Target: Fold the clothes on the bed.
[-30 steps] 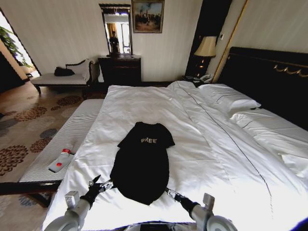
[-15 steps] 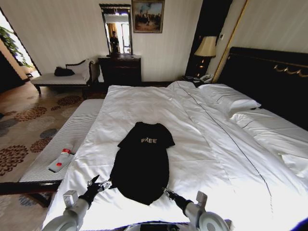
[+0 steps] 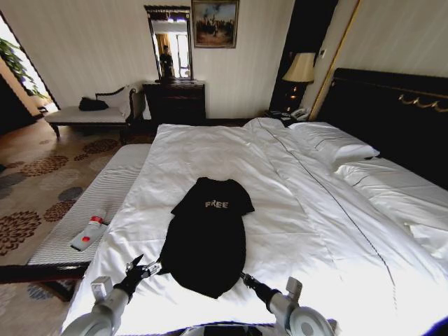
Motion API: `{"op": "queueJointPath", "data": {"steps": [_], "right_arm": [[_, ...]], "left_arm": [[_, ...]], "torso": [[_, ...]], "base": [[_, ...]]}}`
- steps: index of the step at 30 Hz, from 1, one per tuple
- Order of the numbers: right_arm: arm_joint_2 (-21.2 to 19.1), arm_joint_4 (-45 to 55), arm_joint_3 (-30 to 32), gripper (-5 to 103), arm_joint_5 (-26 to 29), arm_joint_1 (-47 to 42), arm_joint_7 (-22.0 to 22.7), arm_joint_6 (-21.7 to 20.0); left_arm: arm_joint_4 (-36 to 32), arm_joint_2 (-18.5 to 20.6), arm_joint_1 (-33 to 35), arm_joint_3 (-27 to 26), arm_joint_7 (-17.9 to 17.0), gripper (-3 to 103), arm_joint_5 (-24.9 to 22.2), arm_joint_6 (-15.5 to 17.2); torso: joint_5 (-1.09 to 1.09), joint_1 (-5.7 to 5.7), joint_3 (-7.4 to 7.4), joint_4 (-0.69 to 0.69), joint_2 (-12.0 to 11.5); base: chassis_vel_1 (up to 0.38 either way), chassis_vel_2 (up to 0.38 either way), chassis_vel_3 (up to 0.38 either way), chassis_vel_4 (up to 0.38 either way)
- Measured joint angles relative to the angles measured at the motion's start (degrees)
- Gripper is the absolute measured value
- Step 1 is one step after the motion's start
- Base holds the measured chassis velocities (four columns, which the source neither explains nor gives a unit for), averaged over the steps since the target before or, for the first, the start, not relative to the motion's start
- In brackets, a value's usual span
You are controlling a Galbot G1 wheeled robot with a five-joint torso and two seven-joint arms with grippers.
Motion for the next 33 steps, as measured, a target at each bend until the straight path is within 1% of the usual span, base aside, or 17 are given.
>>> {"op": "queueJointPath", "data": {"steps": [4, 8, 10, 11, 12, 13, 15, 16, 17, 19, 26, 33], "right_arm": [[-0.2, 0.4, 0.0, 0, -0.3, -0.2, -0.1, 0.1], [-1.8, 0.9, 1.2, 0, -0.7, 0.6, 0.2, 0.1], [-4.1, 1.3, 3.0, 0, -1.2, 1.5, 0.4, -0.1], [-5.9, 1.5, 4.1, 0, -1.4, 2.1, 0.6, -0.3], [-5.9, 1.5, 4.1, 0, -1.4, 2.1, 0.6, -0.3], [-8.1, 1.6, 5.2, 0, -1.5, 2.8, 0.8, -0.5], [-9.8, 1.6, 6.2, 0, -1.3, 3.3, 0.9, -0.8], [-11.6, 1.5, 7.3, 0, -0.7, 3.8, 1.1, -1.0], [-11.6, 1.5, 7.3, 0, -0.7, 3.8, 1.1, -1.0], [-13.2, 0.5, 8.2, 0, -1.1, 4.2, 1.2, -1.2], [-13.8, -0.6, 8.5, 0, -2.2, 4.5, 1.1, -1.2], [-12.1, -0.6, 6.5, 0, -4.3, 4.5, 1.2, -1.3]], "left_arm": [[0.0, -0.2, 0.2, -0.1, 0.0, 100, 0.0, 0.0], [-0.2, -0.3, 0.3, -0.4, 0.0, 100, -0.2, 0.1], [-0.4, -0.2, 0.4, -0.6, -0.1, 100, -0.3, 0.1], [-0.5, 0.0, 0.4, -0.7, -0.1, 100, -0.3, 0.1], [-0.5, 0.0, 0.4, -0.7, -0.1, 100, -0.3, 0.1], [-0.6, 0.2, 0.4, -0.8, -0.2, 100, -0.5, 0.2], [-0.8, 0.4, 0.3, -0.8, -0.3, 100, -0.6, 0.3], [-0.9, 0.6, 0.1, -0.8, -0.4, 100, -0.7, 0.4], [-0.9, 0.6, 0.1, -0.8, -0.4, 100, -0.7, 0.4], [-1.1, 0.7, 0.0, -0.5, -0.6, 100, -0.7, 0.5], [-1.2, 0.6, 0.3, 0.2, -0.5, 100, -0.4, 0.6], [-1.6, 1.2, 4.3, 2.1, 2.1, 100, 2.4, 0.3]], "torso": [[0.00, 0.00, 0.00, 0.00, 0.0], [0.01, 0.00, 0.00, 0.00, 0.0], [0.02, 0.00, 0.00, 0.01, 0.0], [0.01, 0.00, 0.00, 0.01, 0.0], [0.01, 0.00, 0.00, 0.01, 0.0], [0.01, 0.00, 0.00, 0.01, 0.0], [0.01, 0.00, 0.00, 0.01, 0.0], [0.02, 0.00, 0.00, 0.01, 0.0], [0.02, 0.00, 0.00, 0.01, 0.0], [0.01, 0.00, 0.00, 0.01, 0.0], [0.00, -0.01, 0.00, 0.00, 0.0], [0.00, -0.01, 0.00, 0.00, 0.0]], "base": [[0.000, 0.000, 0.000, 0.000], [0.000, 0.000, 0.000, 0.000], [0.000, 0.000, 0.000, 0.000], [0.000, 0.000, 0.000, 0.000], [0.000, 0.000, 0.000, 0.000], [0.000, 0.000, 0.000, 0.000], [0.000, 0.000, 0.000, 0.000], [0.000, 0.000, 0.000, 0.000], [0.000, 0.000, 0.000, 0.000], [0.000, 0.000, 0.000, 0.000], [0.000, 0.000, 0.000, 0.000], [0.000, 0.000, 0.000, 0.000]]}}
